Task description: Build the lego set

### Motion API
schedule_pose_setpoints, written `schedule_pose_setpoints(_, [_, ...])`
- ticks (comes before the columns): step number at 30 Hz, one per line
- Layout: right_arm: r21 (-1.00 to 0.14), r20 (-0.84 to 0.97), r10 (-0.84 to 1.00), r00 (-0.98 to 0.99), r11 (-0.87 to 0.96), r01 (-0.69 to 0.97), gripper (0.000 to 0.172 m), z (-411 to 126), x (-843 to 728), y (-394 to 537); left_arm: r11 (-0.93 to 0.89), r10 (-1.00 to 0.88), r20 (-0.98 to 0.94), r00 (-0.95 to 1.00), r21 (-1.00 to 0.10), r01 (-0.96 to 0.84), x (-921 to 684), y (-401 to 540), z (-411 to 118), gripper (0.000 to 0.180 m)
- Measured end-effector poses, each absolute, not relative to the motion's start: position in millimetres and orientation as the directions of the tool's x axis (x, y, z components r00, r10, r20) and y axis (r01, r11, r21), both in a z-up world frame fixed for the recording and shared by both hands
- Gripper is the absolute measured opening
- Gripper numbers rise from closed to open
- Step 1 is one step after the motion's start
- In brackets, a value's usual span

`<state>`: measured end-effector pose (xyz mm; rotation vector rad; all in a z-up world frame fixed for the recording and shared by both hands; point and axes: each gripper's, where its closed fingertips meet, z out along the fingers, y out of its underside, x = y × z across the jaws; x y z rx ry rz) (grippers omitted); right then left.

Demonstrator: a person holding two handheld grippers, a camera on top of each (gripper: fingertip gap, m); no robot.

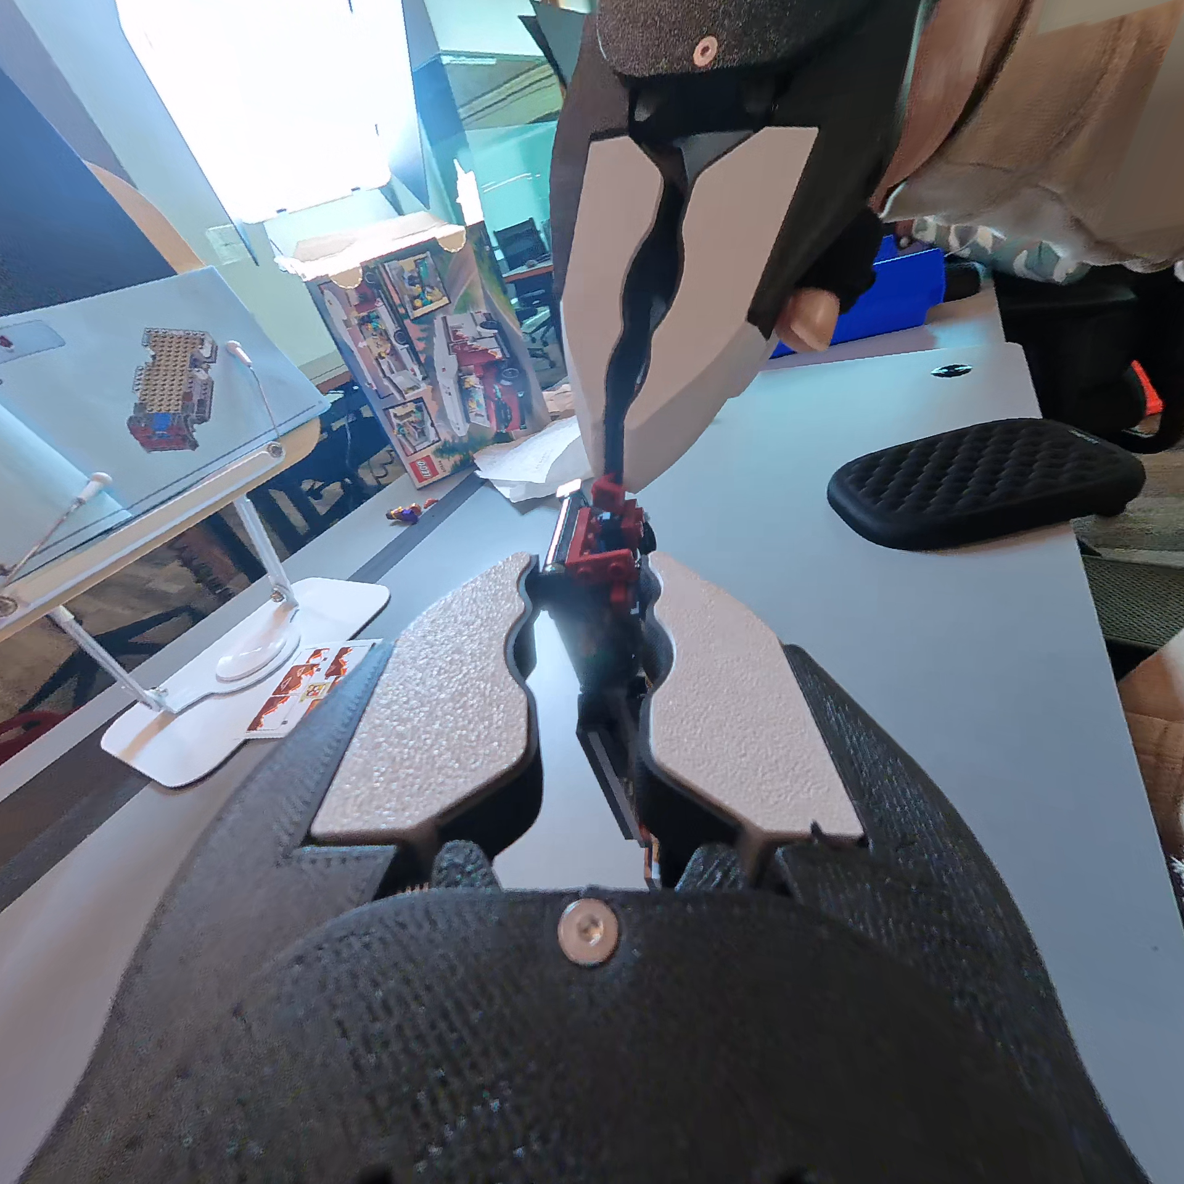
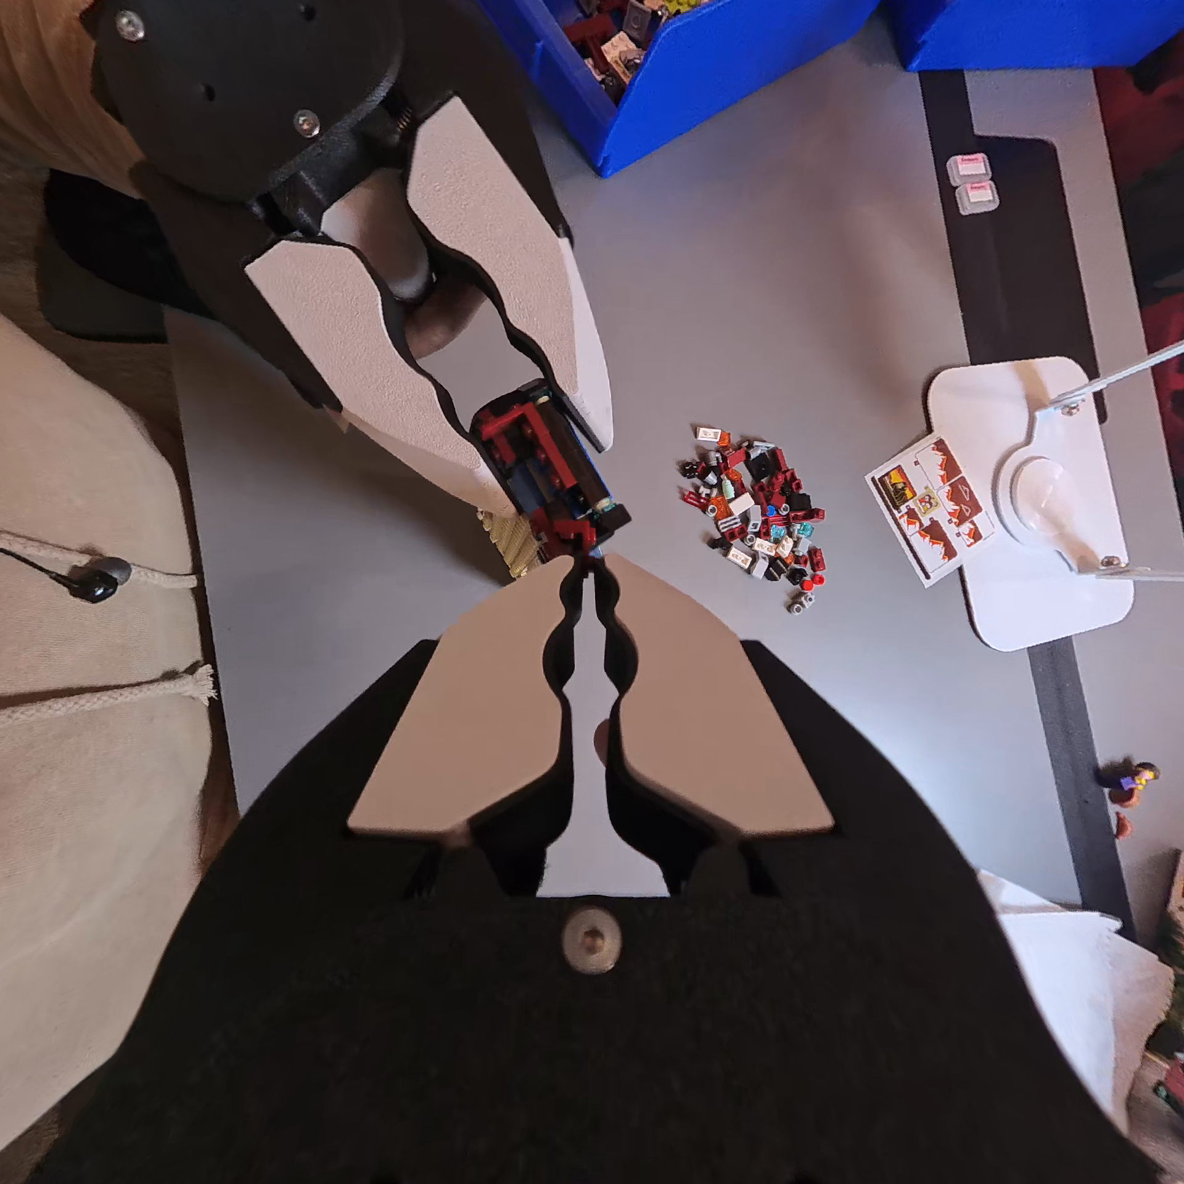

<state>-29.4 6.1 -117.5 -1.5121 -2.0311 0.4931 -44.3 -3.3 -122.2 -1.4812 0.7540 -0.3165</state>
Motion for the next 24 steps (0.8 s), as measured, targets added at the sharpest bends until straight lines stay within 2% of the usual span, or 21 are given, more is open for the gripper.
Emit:
schedule_pose_setpoints(10, [-0.573, 0.186, 0.970, -0.156, 0.236, 0.784, 0.003, -118, -29, 6, 0.142, -0.547, -0.351, 0.760, -0.934, -0.329, -33, -8, -120, 0.034])
schedule_pose_setpoints(24, [-0.538, 0.190, 0.968, -0.165, 0.243, 0.807, 0.003, -120, -29, 5, 0.174, -0.668, -0.301, 0.680, -0.952, -0.251, -25, -27, -115, 0.042])
